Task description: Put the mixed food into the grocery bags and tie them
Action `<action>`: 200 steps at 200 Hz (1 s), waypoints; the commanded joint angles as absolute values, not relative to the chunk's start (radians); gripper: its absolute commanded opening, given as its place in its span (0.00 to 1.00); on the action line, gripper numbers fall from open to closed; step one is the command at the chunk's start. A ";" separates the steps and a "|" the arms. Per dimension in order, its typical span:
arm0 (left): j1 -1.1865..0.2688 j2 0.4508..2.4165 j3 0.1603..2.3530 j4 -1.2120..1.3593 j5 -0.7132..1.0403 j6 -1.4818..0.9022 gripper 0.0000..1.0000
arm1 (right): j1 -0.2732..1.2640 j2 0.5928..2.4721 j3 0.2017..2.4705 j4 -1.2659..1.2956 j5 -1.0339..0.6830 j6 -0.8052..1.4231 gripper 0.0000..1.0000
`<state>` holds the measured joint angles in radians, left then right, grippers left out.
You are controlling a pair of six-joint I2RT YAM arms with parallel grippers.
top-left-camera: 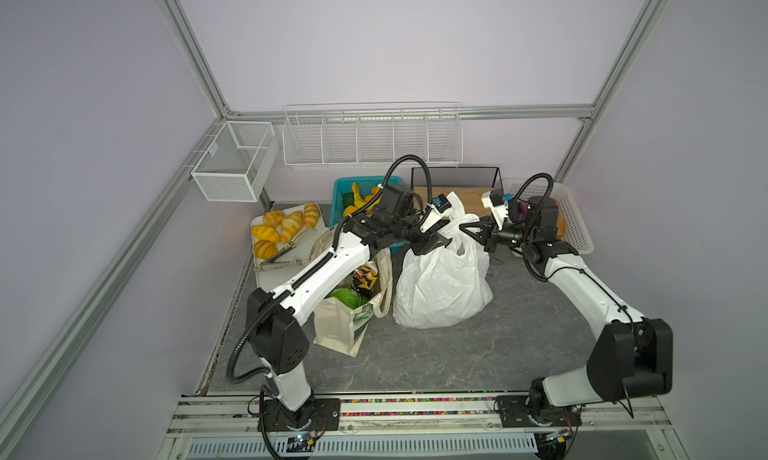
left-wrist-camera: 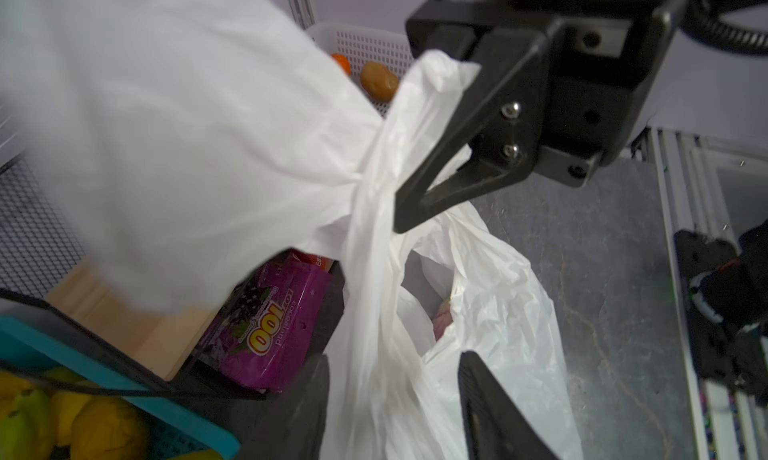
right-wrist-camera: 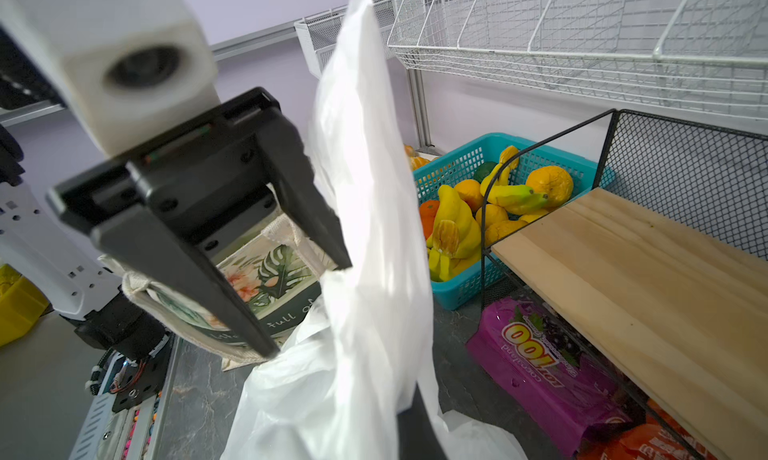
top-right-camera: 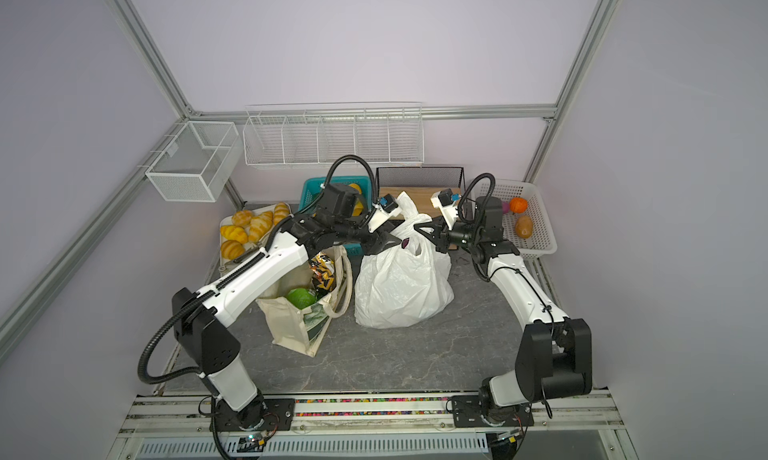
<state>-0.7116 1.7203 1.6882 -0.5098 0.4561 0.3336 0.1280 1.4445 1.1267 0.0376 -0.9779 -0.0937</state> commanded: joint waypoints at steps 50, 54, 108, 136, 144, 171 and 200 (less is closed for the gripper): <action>-0.685 1.732 1.819 -0.334 0.549 0.027 0.68 | 0.155 1.339 1.065 0.048 -0.951 -0.100 0.06; -0.686 1.741 1.837 -0.342 0.560 0.025 0.69 | 0.155 1.336 1.063 0.046 -0.949 -0.100 0.06; -0.705 1.814 1.940 -0.391 0.623 0.033 0.49 | 0.163 1.327 1.058 0.030 -0.936 -0.106 0.06; -0.706 1.828 1.953 -0.440 0.614 0.061 0.31 | 0.166 1.326 1.060 0.025 -0.908 -0.100 0.07; -0.706 1.826 1.948 -0.443 0.614 0.066 0.24 | 0.166 1.327 1.061 0.022 -0.900 -0.097 0.07; -0.706 1.792 1.886 -0.412 0.623 0.068 0.00 | 0.166 1.338 1.072 -0.002 -0.811 -0.061 0.11; -0.729 1.716 1.703 -0.286 0.569 0.089 0.00 | 0.183 1.334 1.078 -0.027 -0.732 0.035 0.15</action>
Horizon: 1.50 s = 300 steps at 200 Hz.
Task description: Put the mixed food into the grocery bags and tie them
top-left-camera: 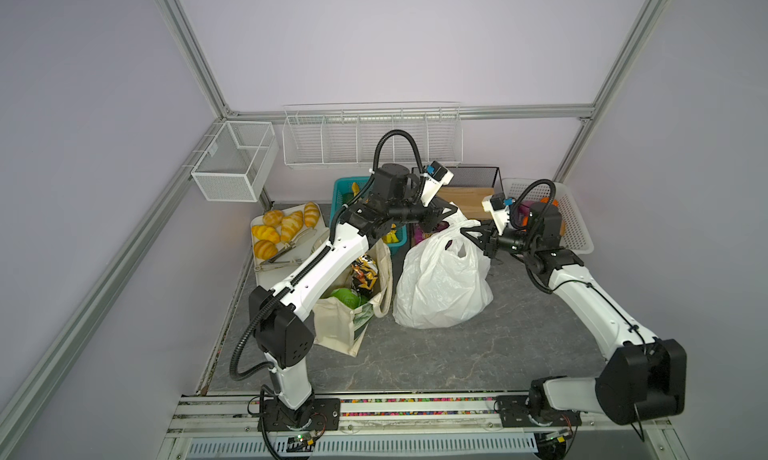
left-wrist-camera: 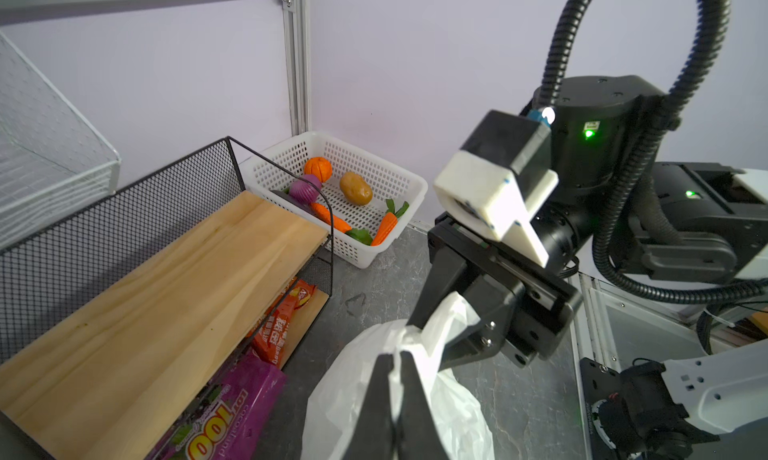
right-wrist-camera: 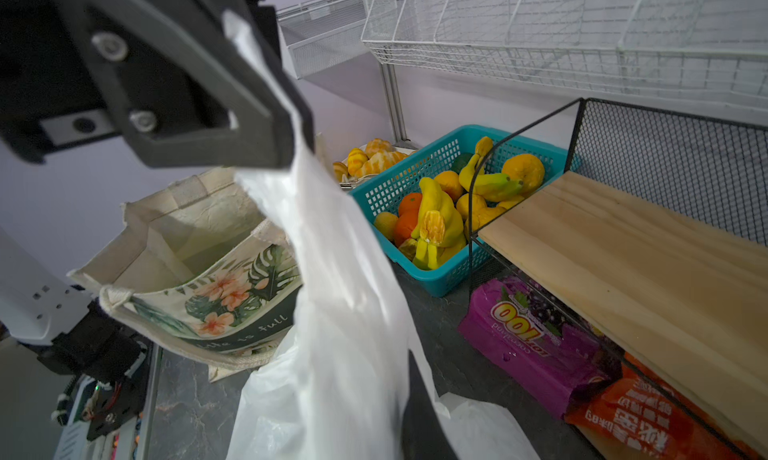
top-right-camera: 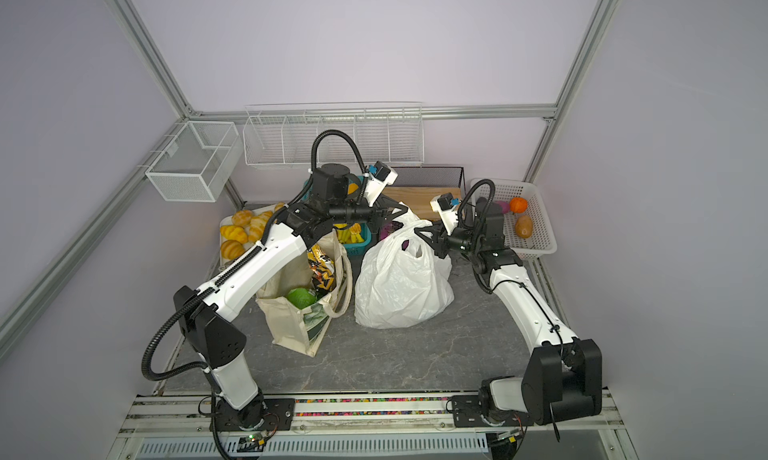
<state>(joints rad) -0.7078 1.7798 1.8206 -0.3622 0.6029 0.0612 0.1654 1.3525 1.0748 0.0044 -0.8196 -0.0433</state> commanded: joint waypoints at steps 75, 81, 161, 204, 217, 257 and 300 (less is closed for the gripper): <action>-0.828 1.632 1.392 -0.030 0.286 0.104 0.00 | 0.199 1.355 1.087 -0.004 -0.661 0.213 0.16; -0.830 1.631 1.377 -0.017 0.279 0.102 0.00 | 0.199 1.359 1.090 -0.005 -0.667 0.222 0.17; -0.836 1.693 1.307 0.145 0.295 0.090 0.00 | 0.228 1.389 1.086 0.020 -0.699 0.253 0.18; -0.836 1.709 1.296 0.143 0.311 0.119 0.00 | 0.220 1.394 1.092 -0.007 -0.675 0.213 0.21; -0.836 1.711 1.288 0.143 0.321 0.126 0.00 | 0.216 1.399 1.094 -0.009 -0.671 0.210 0.21; -0.836 1.733 1.282 0.140 0.324 0.158 0.00 | 0.215 1.404 1.095 0.001 -0.699 0.208 0.24; -0.835 1.724 1.282 0.146 0.323 0.163 0.00 | 0.211 1.379 1.085 -0.070 -0.698 0.098 0.36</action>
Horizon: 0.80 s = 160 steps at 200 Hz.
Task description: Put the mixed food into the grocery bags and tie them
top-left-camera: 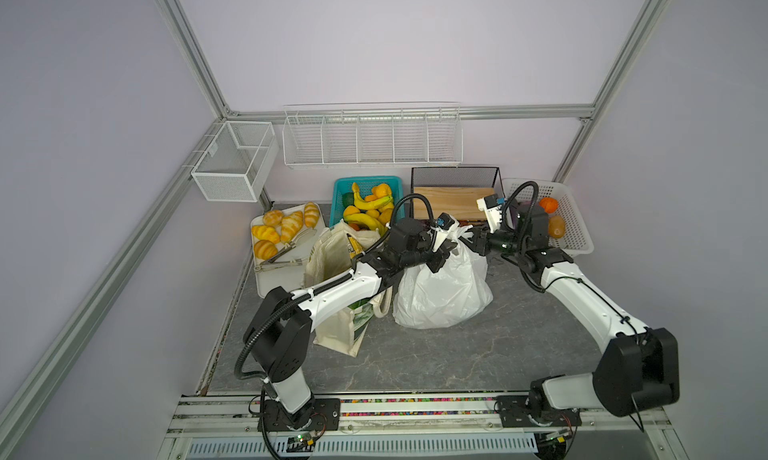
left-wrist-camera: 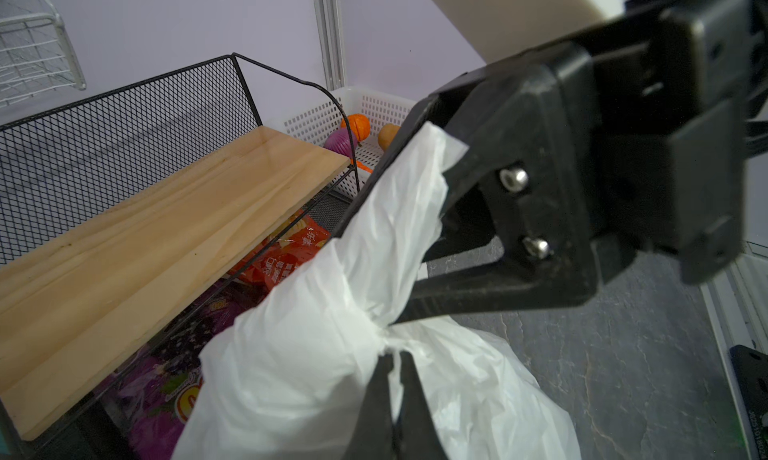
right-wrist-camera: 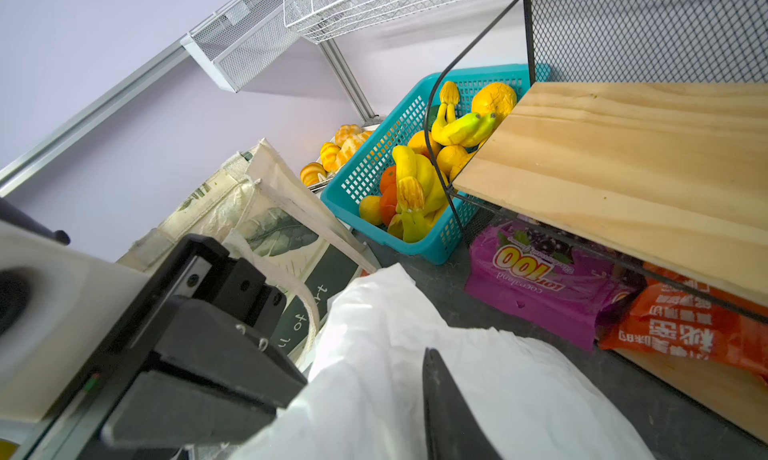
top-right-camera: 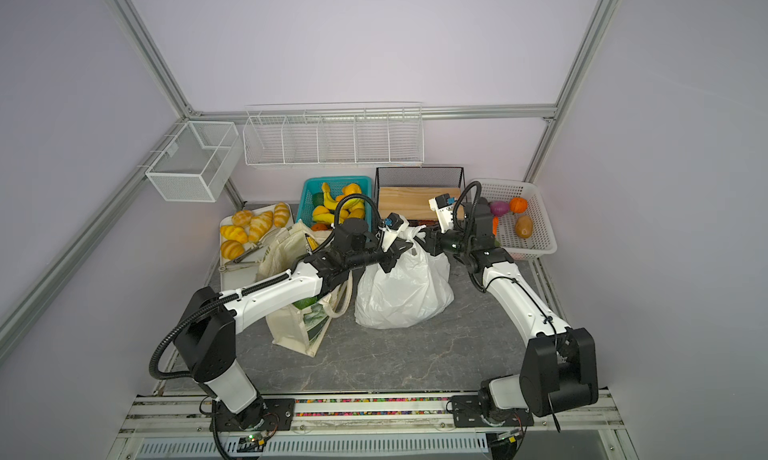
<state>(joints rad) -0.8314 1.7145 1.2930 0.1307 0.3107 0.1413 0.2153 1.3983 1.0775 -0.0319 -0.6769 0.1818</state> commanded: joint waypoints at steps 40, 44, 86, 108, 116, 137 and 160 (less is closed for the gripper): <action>-0.836 1.726 1.281 0.146 0.322 0.167 0.00 | 0.162 1.348 1.069 -0.118 -0.685 0.021 0.47; -0.836 1.726 1.280 0.147 0.321 0.166 0.00 | 0.159 1.344 1.067 -0.122 -0.680 0.015 0.48; -0.836 1.732 1.287 0.147 0.321 0.167 0.00 | 0.144 1.319 1.045 -0.153 -0.663 -0.048 0.58; -0.836 1.734 1.292 0.147 0.324 0.164 0.00 | 0.141 1.314 1.045 -0.192 -0.657 -0.109 0.65; -0.836 1.734 1.293 0.148 0.324 0.163 0.00 | 0.141 1.316 1.045 -0.201 -0.660 -0.128 0.70; -0.836 1.735 1.293 0.147 0.329 0.164 0.00 | 0.141 1.331 1.047 -0.189 -0.696 -0.138 0.79; -0.835 1.741 1.292 0.147 0.334 0.170 0.00 | 0.150 1.359 1.069 -0.148 -0.725 -0.100 0.87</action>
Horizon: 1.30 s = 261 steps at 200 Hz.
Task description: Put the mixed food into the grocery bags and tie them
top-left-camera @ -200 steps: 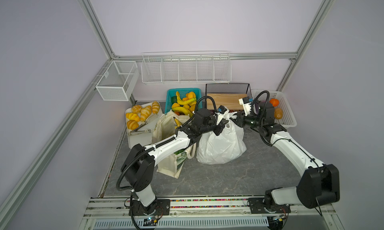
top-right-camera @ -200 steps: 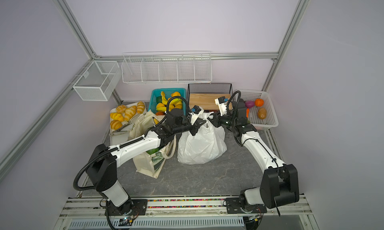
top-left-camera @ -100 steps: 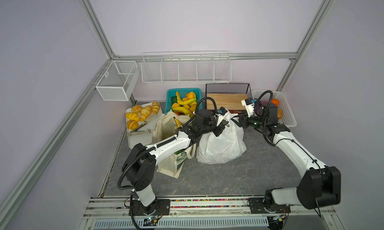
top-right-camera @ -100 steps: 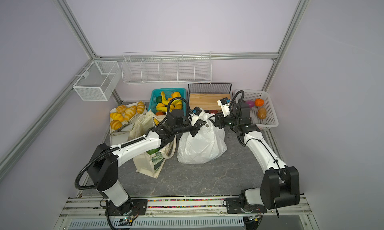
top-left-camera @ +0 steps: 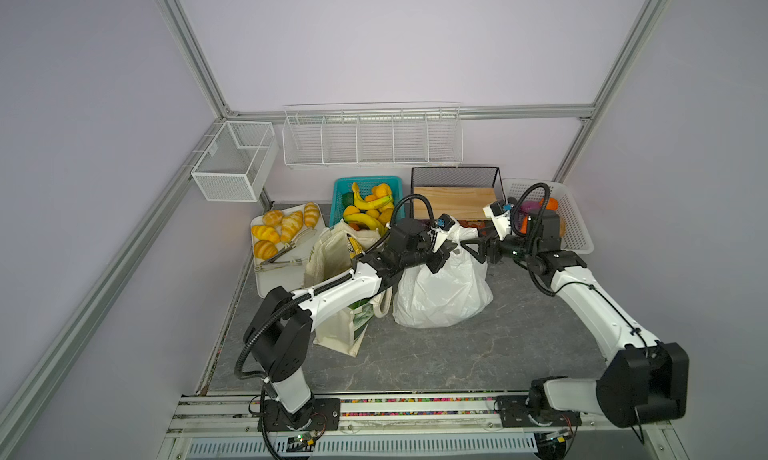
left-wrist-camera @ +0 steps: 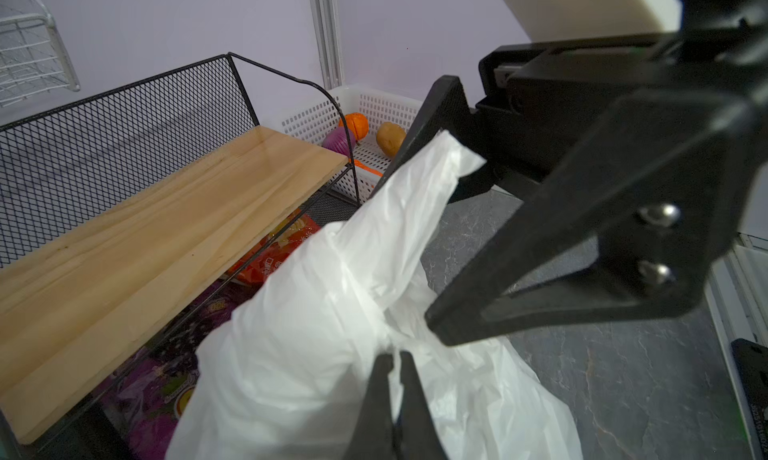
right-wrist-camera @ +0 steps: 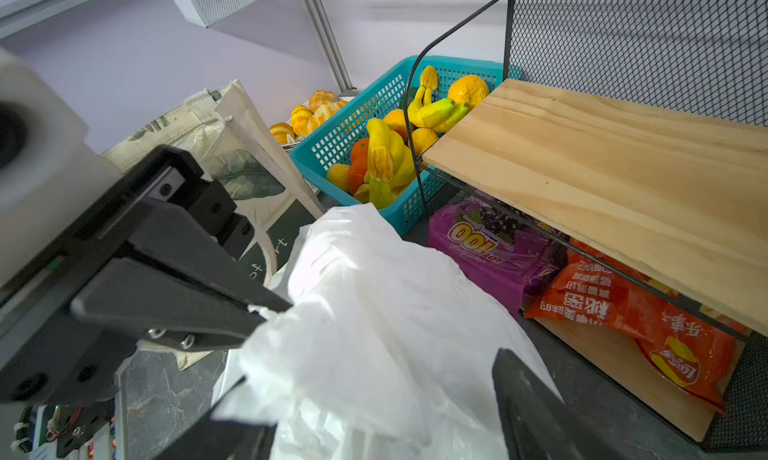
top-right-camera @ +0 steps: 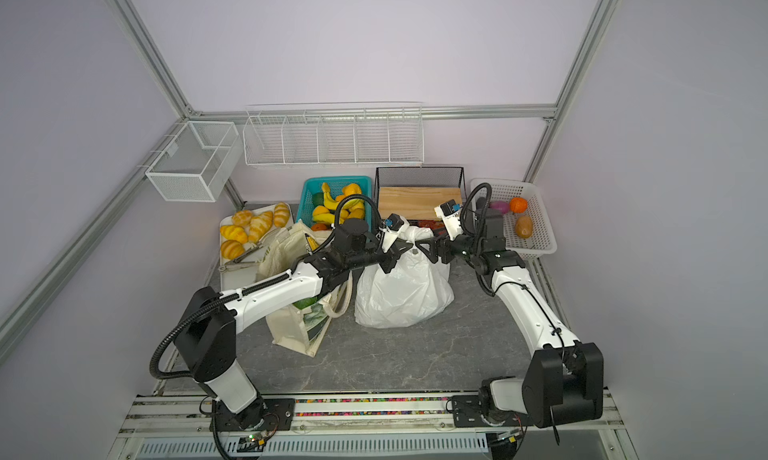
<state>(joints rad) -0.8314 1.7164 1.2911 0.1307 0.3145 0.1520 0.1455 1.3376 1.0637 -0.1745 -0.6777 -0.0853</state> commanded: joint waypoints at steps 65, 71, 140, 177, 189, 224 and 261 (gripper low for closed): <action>-0.836 1.748 1.298 0.134 0.335 0.185 0.00 | 0.178 1.472 1.165 -0.106 -0.714 -0.027 0.93; -0.836 1.752 1.299 0.132 0.334 0.186 0.00 | 0.178 1.475 1.167 -0.099 -0.721 -0.022 0.92; -0.836 1.772 1.318 0.125 0.325 0.188 0.00 | 0.186 1.500 1.169 -0.092 -0.779 -0.031 0.41; -0.839 1.776 1.328 0.129 0.353 0.162 0.13 | 0.184 1.492 1.177 -0.104 -0.784 -0.047 0.13; -0.838 1.777 1.331 0.112 0.378 0.161 0.20 | 0.183 1.487 1.182 -0.114 -0.782 -0.058 0.09; -0.839 1.725 1.334 0.035 0.493 0.153 0.43 | 0.174 1.459 1.198 -0.177 -0.794 -0.124 0.06; -0.826 1.602 1.324 -0.050 0.587 0.135 0.52 | 0.162 1.401 1.182 -0.224 -0.859 -0.203 0.06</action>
